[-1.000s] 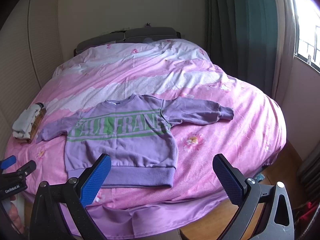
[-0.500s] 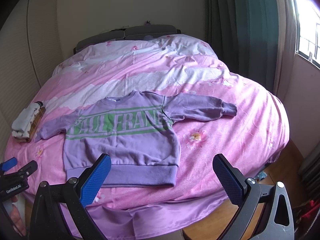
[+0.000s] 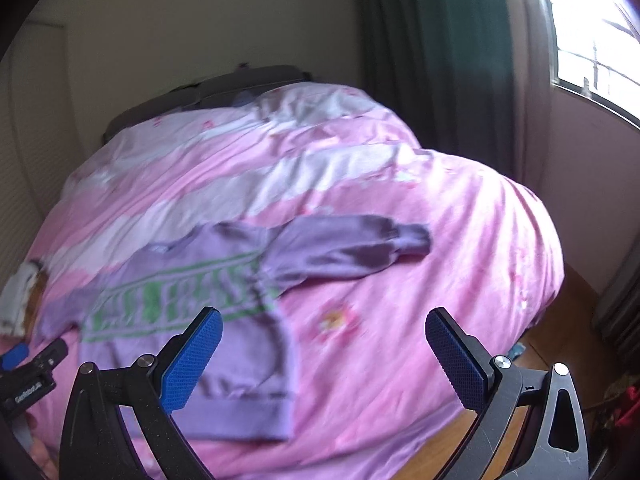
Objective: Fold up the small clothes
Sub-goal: 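Grasp the sweatshirt cuff with the right gripper and fold the sleeve across the body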
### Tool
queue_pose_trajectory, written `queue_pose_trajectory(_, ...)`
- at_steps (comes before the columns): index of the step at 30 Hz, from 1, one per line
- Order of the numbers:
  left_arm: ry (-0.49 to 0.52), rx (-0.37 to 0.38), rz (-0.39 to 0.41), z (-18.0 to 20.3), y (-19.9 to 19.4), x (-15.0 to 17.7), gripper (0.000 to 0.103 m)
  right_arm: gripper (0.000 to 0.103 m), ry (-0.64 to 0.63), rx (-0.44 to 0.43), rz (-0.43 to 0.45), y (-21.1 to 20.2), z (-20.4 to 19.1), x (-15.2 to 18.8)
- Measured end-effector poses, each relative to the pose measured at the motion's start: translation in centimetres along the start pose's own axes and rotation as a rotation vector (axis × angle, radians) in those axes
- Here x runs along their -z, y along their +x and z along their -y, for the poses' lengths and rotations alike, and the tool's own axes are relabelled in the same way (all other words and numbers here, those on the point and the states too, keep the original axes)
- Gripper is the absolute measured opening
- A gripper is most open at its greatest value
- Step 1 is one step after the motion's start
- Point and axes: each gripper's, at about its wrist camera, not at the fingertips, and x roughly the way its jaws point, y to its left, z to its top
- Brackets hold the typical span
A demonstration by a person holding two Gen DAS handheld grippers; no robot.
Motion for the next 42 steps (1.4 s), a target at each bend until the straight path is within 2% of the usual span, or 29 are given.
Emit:
queue_pose_trajectory(8, 0.070, 0.015, 0.042, 8.7, 5.3, -4.1, 0.103, 0.101, 0.076, 0.062, 0.026, 6.8, 5.0, -3.3)
queue_pose_trajectory(10, 0.076, 0.026, 0.046, 10.8, 6.7, -4.9, 0.103, 0.096, 0.087, 0.053, 0.031, 9.0, 6.2, -4.0)
queue_pose_trajectory(12, 0.084, 0.027, 0.052, 12.7, 8.0, -5.5, 0.103, 0.085, 0.102, 0.039, 0.016, 11.4, 7.7, -4.6)
queue_pose_trajectory(17, 0.112, 0.018, 0.054, 16.4, 10.8, -6.2, 0.103, 0.065, 0.095, 0.019, -0.016, 16.4, 10.3, -5.2)
queue_pose_trajectory(23, 0.150, 0.008, 0.053, 20.2, 13.4, -6.5, 0.103, 0.060, 0.072, -0.021, -0.048, 21.4, 12.8, -5.2)
queue_pose_trajectory(29, 0.153, -0.007, 0.037, 21.8, 15.4, -6.4, 0.103, 0.056, 0.080, -0.120, -0.148, 26.5, 14.8, -4.1)
queue_pose_trajectory(32, 0.159, -0.013, 0.021, 22.0, 16.3, -6.0, 0.103, 0.042, 0.115, -0.190, -0.163, 27.5, 15.5, -3.5)
queue_pose_trajectory(36, 0.154, -0.019, 0.010, 21.7, 16.6, -5.8, 0.103, 0.014, 0.168, -0.255, -0.174, 27.5, 16.3, -3.2)
queue_pose_trajectory(42, 0.136, -0.027, 0.012, 19.9, 15.8, -6.0, 0.103, 0.010, 0.141, -0.222, -0.114, 24.1, 14.6, -4.2)
